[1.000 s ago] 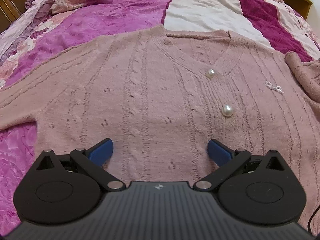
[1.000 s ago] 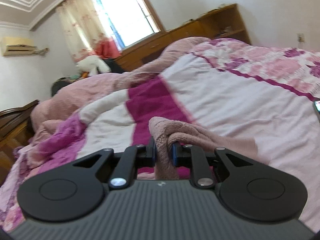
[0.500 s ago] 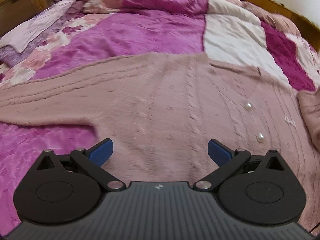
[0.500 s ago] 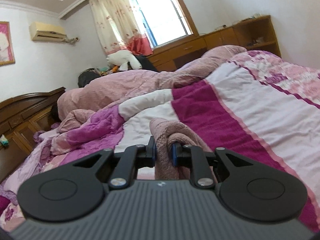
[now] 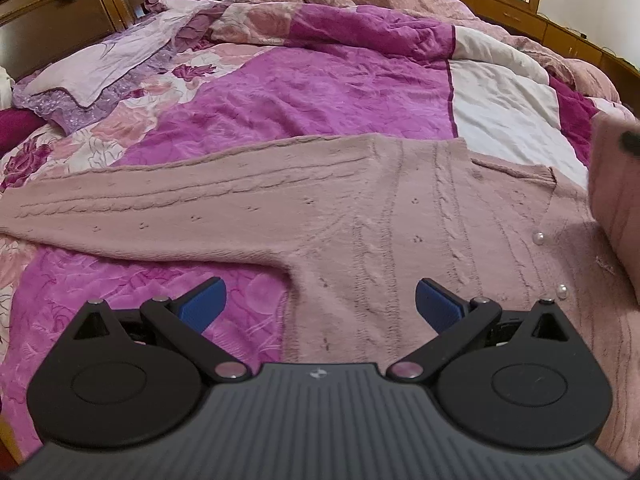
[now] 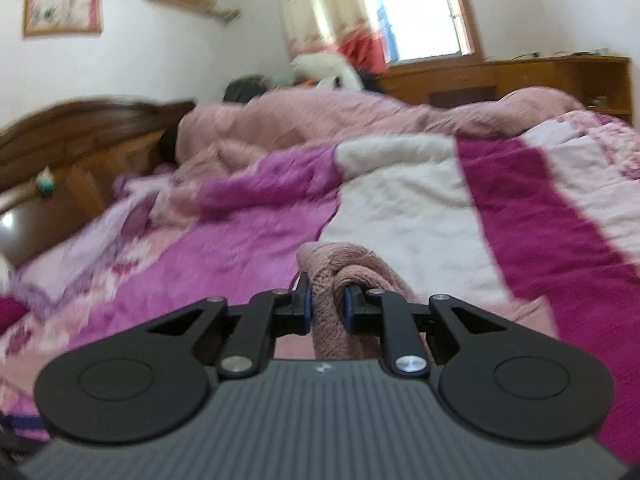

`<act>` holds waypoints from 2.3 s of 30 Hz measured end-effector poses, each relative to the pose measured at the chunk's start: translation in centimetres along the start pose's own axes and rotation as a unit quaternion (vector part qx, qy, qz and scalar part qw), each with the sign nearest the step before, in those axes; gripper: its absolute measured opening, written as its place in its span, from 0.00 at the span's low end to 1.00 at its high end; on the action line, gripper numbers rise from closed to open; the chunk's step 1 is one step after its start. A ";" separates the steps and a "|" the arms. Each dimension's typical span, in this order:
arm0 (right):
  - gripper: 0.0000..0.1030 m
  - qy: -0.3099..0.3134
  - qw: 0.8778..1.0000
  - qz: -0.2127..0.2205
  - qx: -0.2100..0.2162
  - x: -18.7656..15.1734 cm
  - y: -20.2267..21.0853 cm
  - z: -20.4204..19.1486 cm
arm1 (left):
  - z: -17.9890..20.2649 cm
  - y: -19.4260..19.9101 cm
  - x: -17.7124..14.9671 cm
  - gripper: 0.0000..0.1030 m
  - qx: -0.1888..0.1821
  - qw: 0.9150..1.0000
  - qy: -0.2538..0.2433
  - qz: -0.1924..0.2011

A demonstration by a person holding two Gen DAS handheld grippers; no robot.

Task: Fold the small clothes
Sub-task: 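Grasp the sleeve cuff with the right gripper and lift it, then lay the sleeve across the cardigan body and open the right gripper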

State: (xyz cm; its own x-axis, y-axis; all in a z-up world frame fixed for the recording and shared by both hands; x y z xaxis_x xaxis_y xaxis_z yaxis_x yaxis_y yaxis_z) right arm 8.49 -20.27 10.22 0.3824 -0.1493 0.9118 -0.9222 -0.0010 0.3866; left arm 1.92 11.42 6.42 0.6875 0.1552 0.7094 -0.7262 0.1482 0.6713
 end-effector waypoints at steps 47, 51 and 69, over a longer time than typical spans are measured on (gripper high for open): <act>0.68 -0.076 0.995 -0.067 -0.023 -6.7 5.0 2.0 | 2.6 -1.6 -1.5 1.00 -0.031 0.999 -0.022 -0.029; 0.68 -0.091 0.992 -0.063 -0.056 -6.6 4.8 3.6 | 3.4 -1.2 -1.3 1.00 -0.035 0.998 -0.035 -0.025; 0.68 -0.116 0.984 -0.056 -0.122 -7.2 4.7 7.6 | 9.4 -1.1 0.2 1.00 -0.101 0.991 -0.086 -0.022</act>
State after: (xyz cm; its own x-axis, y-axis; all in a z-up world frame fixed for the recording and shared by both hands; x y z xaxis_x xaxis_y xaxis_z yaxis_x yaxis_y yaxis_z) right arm 0.95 -26.73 4.38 0.4322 -0.3834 0.8162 -0.8229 0.2025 0.5309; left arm 2.85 2.13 7.85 0.6955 -0.0222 0.7182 -0.6688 0.3456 0.6582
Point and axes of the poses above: each gripper's, at about its wrist camera, not at the fingertips, and y roughly against the way its jaws point, z to its right, x to its top, the point moved 2 cm from there along -y, roughly the way its jaws point, and after that the axes turned 14 degrees about -x, right-handed, at the moved point
